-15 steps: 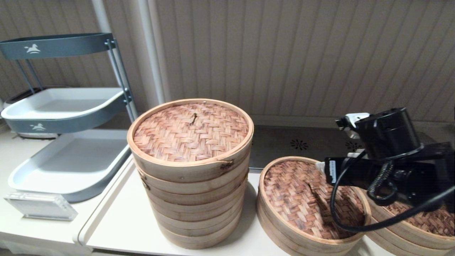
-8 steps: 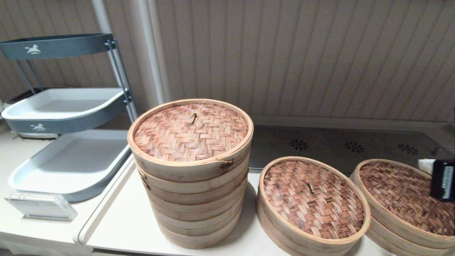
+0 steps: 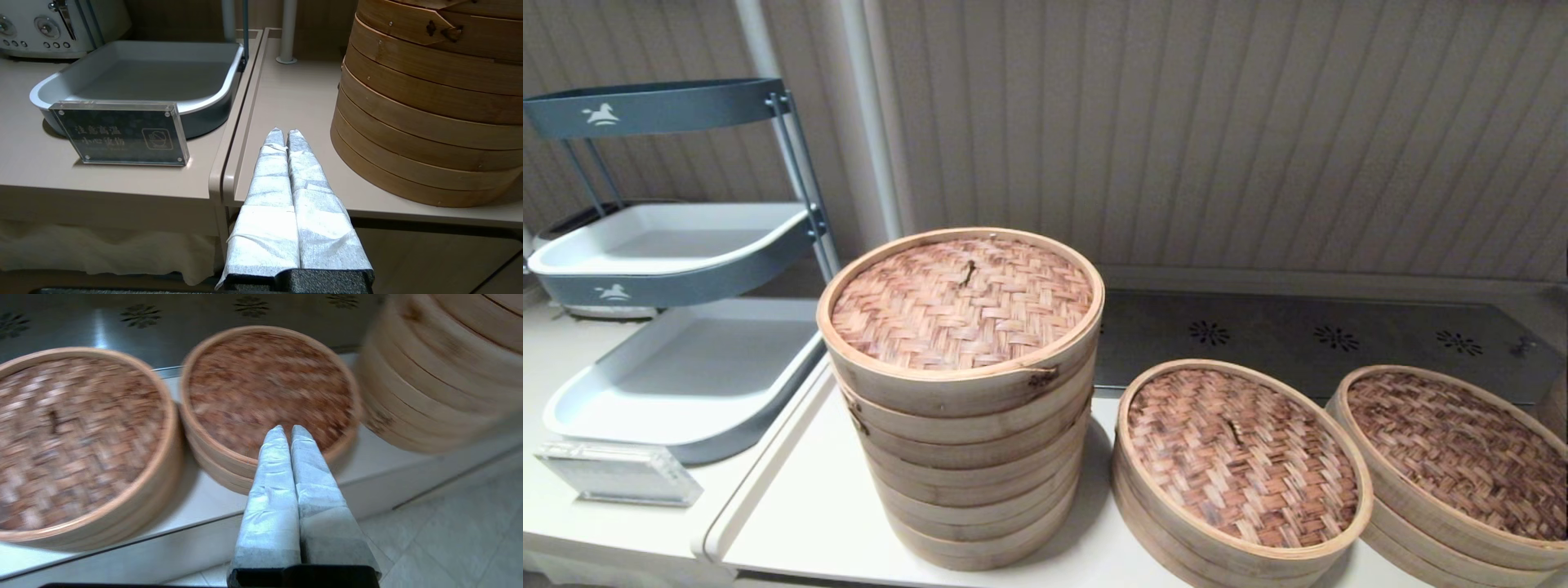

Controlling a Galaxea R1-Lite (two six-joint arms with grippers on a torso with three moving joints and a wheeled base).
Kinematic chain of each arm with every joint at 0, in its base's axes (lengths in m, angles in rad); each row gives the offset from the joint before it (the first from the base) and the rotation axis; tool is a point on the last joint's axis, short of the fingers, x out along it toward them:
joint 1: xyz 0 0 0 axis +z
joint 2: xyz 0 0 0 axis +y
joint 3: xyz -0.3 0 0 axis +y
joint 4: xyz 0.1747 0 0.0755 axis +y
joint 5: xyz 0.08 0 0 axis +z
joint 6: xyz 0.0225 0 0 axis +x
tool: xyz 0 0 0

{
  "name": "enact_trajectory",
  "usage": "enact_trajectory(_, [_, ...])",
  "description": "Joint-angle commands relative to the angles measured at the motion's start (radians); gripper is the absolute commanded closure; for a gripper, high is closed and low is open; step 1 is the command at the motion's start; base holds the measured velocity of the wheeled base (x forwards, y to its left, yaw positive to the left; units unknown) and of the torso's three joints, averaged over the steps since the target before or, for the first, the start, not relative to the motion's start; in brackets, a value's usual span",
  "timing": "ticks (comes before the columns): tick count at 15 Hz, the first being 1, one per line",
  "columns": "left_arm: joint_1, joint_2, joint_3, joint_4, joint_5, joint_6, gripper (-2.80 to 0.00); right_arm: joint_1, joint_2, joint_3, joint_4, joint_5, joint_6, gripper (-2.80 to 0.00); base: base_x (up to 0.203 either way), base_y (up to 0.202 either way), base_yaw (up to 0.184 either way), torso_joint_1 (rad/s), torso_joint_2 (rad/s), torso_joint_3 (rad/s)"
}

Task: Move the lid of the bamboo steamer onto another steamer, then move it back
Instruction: Pick up the steamer

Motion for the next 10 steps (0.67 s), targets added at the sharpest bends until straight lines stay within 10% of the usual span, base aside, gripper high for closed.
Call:
enact_trajectory(1, [0.0,-0.002,0.025,-0.001,0.0,0.0,0.0,-0.078,-0.161,0.065,0.0,0.0,-0.014,0.0,0.0,0.0,0.0,0.0,0.0,0.0])
enact_trajectory(4, [0.0,-0.002,0.025,-0.001,0.0,0.0,0.0,-0.207,-0.327,0.152,-0.004,0.063,-0.088,0.0,0.0,0.0,0.0,0.0,0.0,0.0])
enact_trajectory(10, [0.0,-0.002,0.025,-0.001,0.001,0.0,0.0,-0.298,-0.468,0.43,-0.147,0.548,-0.135,0.0,0.0,0.0,0.0,0.0,0.0,0.0])
